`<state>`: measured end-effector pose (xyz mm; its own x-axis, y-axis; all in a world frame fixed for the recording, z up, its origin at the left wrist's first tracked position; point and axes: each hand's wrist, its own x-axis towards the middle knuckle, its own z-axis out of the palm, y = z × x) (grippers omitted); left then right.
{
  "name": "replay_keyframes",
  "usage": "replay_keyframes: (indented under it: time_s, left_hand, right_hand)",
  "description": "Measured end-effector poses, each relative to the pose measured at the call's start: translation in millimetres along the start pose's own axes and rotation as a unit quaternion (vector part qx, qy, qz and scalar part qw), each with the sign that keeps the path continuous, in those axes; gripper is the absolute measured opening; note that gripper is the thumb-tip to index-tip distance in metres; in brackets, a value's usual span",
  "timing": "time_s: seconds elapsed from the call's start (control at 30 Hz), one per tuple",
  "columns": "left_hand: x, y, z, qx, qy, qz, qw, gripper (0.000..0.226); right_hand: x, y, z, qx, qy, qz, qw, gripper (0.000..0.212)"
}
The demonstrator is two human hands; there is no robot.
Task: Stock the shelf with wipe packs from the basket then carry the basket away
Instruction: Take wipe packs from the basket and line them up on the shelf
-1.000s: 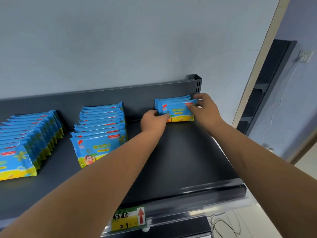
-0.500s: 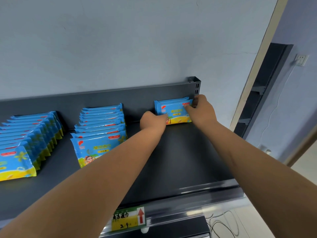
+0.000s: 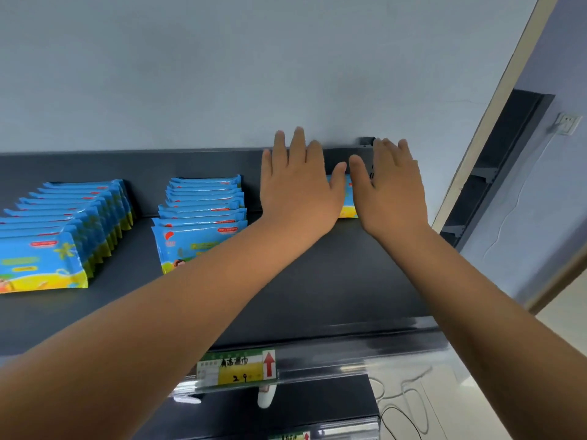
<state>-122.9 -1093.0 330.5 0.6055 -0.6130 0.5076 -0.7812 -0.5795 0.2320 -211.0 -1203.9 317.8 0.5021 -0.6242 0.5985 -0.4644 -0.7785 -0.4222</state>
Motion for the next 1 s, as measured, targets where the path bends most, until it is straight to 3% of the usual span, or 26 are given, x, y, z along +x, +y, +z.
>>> replay_keyframes:
  time_s: [0.17, 0.3, 0.53, 1.0]
  left_hand:
    - [-24.0, -30.7, -38.1, 0.139, 0.112, 0.008, 0.984, 0.074]
    - [-59.1, -59.8, -54.6, 0.164, 0.163, -0.056, 0.971, 0.075]
    - [-135.4, -114.5, -71.2, 0.157, 0.175, -0.209, 0.949, 0.072]
    - [-312.5, -287.1, -168.9, 0.192, 0.129, -0.411, 0.882, 0.074]
  right_hand:
    - [-25.1, -33.7, -13.4, -0.052, -0.007, -0.115, 0.992, 0.074]
    - [-42.7, -63.2, -3.8, -0.072, -0.028, -0.183, 0.980, 0.074]
    - [-81.1, -142.8, 13.6, -0.058, -0.078, -0.309, 0.946, 0.069]
    - [-239.8, -354.4, 85.2, 0.080, -0.208, -0.397, 0.891, 0.069]
